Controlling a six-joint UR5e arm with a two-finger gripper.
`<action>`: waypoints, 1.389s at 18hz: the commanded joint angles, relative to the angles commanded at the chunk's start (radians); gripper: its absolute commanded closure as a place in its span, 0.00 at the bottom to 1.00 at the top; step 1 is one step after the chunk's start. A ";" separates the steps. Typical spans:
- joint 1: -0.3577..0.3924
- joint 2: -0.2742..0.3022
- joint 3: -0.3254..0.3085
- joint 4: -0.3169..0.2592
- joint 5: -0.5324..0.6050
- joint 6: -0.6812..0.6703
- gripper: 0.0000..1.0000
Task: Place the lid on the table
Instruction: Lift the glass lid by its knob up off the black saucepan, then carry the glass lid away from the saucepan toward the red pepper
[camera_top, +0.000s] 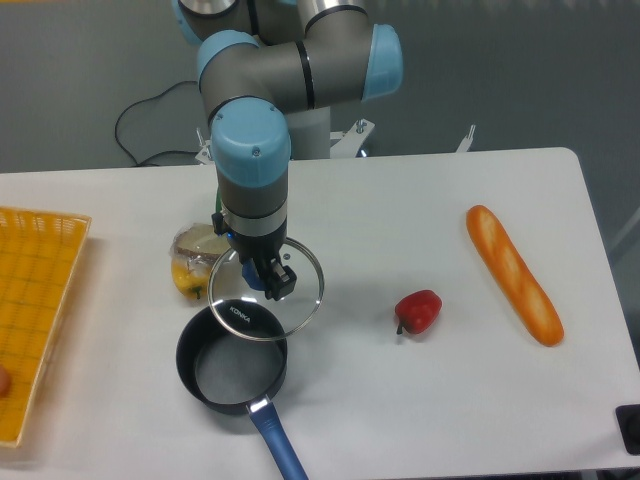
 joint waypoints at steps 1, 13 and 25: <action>-0.002 0.000 0.000 0.000 0.002 0.002 0.37; 0.003 0.034 -0.092 0.014 0.011 0.090 0.37; 0.087 0.025 -0.167 0.017 0.057 0.280 0.37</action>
